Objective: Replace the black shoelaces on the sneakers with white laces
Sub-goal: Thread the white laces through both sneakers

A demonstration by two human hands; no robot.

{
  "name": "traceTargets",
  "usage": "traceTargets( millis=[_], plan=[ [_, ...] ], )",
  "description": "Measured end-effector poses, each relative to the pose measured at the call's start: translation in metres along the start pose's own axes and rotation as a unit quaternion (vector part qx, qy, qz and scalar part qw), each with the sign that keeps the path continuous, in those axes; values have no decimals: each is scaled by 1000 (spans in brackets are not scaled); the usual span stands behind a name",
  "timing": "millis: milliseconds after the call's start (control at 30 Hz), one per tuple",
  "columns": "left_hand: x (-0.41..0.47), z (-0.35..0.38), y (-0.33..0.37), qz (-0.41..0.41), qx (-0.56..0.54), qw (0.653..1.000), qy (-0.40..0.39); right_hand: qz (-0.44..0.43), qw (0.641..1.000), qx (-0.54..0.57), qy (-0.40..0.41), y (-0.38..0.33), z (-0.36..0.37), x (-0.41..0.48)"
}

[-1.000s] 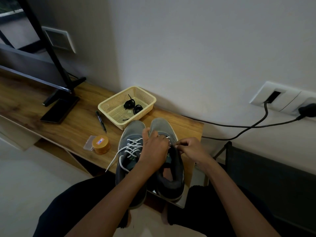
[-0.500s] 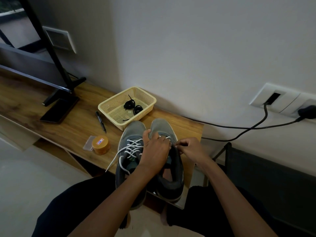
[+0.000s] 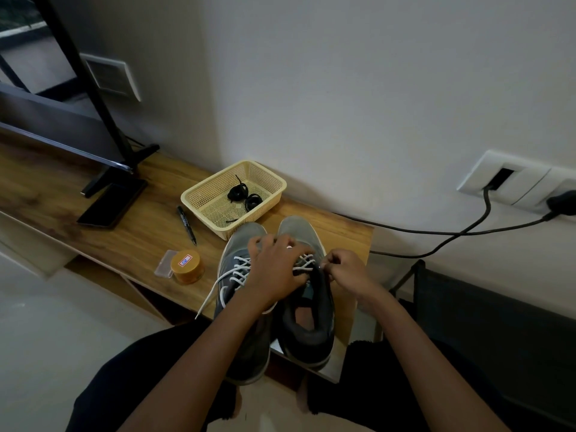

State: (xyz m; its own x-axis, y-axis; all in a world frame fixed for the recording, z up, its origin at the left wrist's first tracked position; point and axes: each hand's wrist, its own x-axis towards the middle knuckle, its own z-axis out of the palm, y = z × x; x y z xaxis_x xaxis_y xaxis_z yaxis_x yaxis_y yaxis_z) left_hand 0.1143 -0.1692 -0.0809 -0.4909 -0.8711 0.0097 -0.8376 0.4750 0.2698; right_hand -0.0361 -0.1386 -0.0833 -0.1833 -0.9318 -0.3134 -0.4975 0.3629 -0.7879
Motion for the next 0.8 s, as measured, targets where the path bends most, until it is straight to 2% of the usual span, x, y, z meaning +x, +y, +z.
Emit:
traceTargets(
  millis=[67, 233, 300, 367, 433, 533, 633, 700, 800],
  plan=[
    [0, -3, -5, -2, 17, 999, -31, 11, 1000, 21, 12, -2, -4, -1],
    [1, -3, -7, -10, 33, 998, -49, 58, 990, 129, 10, -6, -12, -3],
    [1, -4, -7, -9, 39, 998, -52, 88, 984, 145, 45, -3, -18, -4],
    [1, -5, -8, -8, 36, 998, -54, 84, 988, 59, 114, 6, -26, 0],
    [1, -9, -12, -5, 18, 997, -71, 43, 986, -28, 161, 11, -33, 3],
    [0, -18, -24, -12, -23, 992, -126, -52, 987, -91, 120, 7, -30, 0],
    [-1, -26, -36, -16, -33, 985, -167, -95, 961, -249, 70, 0, -21, -3],
    [-1, -28, -38, -20, -40, 983, -181, -116, 943, -302, 75, -4, -14, -5],
    [0, -27, -36, -26, -27, 978, -205, -132, 933, -322, 89, -6, -12, -7]
  ],
)
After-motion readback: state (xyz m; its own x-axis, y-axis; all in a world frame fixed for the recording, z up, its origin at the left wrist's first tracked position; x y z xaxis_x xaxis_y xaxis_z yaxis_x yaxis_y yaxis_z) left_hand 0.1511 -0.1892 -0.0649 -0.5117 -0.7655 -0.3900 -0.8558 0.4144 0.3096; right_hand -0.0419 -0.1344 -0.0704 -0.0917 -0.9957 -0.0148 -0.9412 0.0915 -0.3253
